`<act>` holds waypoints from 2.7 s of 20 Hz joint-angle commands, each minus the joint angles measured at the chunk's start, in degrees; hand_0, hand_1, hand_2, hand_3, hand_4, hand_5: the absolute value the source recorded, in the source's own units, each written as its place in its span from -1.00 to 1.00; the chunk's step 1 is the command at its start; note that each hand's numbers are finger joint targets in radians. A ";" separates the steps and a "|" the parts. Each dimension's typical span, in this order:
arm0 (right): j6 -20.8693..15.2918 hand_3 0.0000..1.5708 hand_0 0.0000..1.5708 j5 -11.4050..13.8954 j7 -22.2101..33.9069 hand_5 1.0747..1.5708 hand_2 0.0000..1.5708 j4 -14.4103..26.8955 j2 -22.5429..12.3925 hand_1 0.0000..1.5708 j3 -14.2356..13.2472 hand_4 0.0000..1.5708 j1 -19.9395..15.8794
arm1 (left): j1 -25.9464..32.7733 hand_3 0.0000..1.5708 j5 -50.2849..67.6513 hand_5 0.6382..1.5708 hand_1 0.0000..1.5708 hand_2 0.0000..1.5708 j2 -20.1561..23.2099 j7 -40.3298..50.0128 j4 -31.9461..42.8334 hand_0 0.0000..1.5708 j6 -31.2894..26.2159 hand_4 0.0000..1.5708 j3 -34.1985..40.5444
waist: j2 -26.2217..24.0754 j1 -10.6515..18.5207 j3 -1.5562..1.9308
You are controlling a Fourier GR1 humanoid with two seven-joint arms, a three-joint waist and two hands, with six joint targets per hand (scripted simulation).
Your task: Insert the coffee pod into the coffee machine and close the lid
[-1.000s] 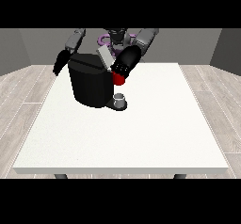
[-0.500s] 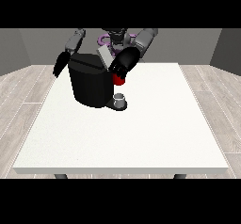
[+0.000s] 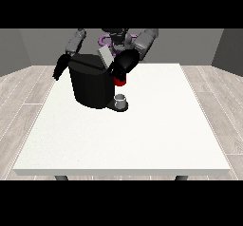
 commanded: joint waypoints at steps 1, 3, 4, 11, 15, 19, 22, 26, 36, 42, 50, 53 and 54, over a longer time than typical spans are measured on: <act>-0.51 -1.00 -1.00 1.05 1.26 1.00 -1.00 -0.43 -0.36 -1.00 0.36 -0.81 0.79 | 2.18 -0.12 -2.18 1.00 0.18 0.25 -0.20 -1.32 0.07 0.18 4.25 -1.00 -1.12 | -0.66 0.61 -0.21; 1.56 -1.00 -1.00 -0.26 1.01 1.00 -1.00 -0.23 -1.67 -1.00 -0.40 -0.86 -0.33 | 0.61 -0.17 -1.85 1.00 -0.05 0.11 0.73 -1.51 0.57 -0.05 3.29 -1.00 -0.37 | 0.35 -0.36 -0.20; -0.11 -1.00 -1.00 0.58 -1.02 1.00 -1.00 0.35 -0.80 -1.00 -0.25 -0.76 -1.33 | -0.65 -0.24 -2.90 1.00 -0.35 -0.01 2.03 -1.13 0.00 -0.35 4.23 -1.00 -0.63 | 2.65 0.28 -0.19; -0.61 -1.00 -1.00 0.87 1.12 1.00 -1.00 1.79 -2.17 -1.00 -1.78 -0.74 -2.51 | -0.58 -0.42 -3.29 1.00 -1.00 -0.29 0.04 0.65 -0.04 -1.00 4.09 -1.00 -0.62 | 1.41 1.24 -0.19; 0.35 -1.00 -1.00 -0.34 -1.14 1.00 -1.00 0.84 -1.28 -1.00 -1.35 -0.85 2.94 | 3.25 -0.58 -3.58 1.00 -1.00 -0.45 2.02 -2.32 0.40 -1.00 3.34 -1.00 -0.80 | -1.92 2.03 -0.20; 0.64 -1.00 -1.00 -1.69 -2.31 1.00 -1.00 4.37 -1.23 -1.00 -2.95 -0.89 3.47 | 4.52 -0.81 -3.30 1.00 -1.00 -0.72 -0.86 -0.57 -0.45 -1.00 2.77 -1.00 -1.11 | -4.07 4.61 -0.19; 0.48 -1.00 -1.00 -2.22 -2.20 1.00 -1.00 8.75 -2.11 -1.00 -4.97 -0.82 6.14 | 7.81 -1.00 -2.31 1.00 -1.00 -1.00 -7.68 4.16 -1.90 -1.00 1.04 -1.00 -2.17 | -11.34 8.07 -0.17; -0.90 -1.00 -1.00 -3.63 -3.26 1.00 -1.00 12.53 -1.88 -1.00 -7.58 -1.00 6.67 | 11.87 -1.00 -1.25 1.00 -1.00 -0.89 -11.51 2.76 -4.06 -1.00 -0.58 -1.00 -3.51 | -14.86 13.43 -0.18; -0.65 -1.00 -1.00 -3.83 -5.62 1.00 -1.00 12.91 -1.58 -1.00 -8.07 -1.00 19.27 | 28.25 -1.00 25.23 1.00 -1.00 -1.00 -26.63 -3.27 -2.64 -1.00 -0.96 -1.00 17.20 | -28.34 21.35 -0.36; 1.61 -1.00 -1.00 -4.40 -6.15 1.00 -1.00 10.63 -0.88 -1.00 -6.64 -1.00 25.31 | 42.88 -1.00 26.50 1.00 -1.00 -1.00 -26.70 -5.66 -2.83 -1.00 -5.14 -0.50 16.33 | -37.09 24.08 -0.23; 8.67 -1.00 -1.00 -6.50 -0.86 1.00 -1.00 1.03 -0.48 -1.00 -1.34 -1.00 16.31 | 46.76 -1.00 27.91 1.00 -1.00 -1.00 -28.44 -1.92 -4.04 -1.00 -3.07 -0.49 16.33 | -40.73 24.21 -0.24; 9.88 -1.00 -1.00 -5.76 -1.79 1.00 -1.00 1.11 -1.75 -1.00 -0.74 -0.75 17.89 | 49.97 -1.00 30.86 1.00 -1.00 -1.00 -30.31 -0.51 -6.67 -1.00 -4.08 -0.53 14.57 | -42.75 26.61 -0.20; 11.94 -1.00 -1.00 -6.61 1.97 1.00 -1.00 0.79 -5.13 -1.00 -2.25 -0.80 15.78 | 48.90 -1.00 30.89 1.00 -1.00 -1.00 -30.32 3.02 -7.09 -1.00 -5.27 -0.45 14.37 | -45.36 27.99 -0.20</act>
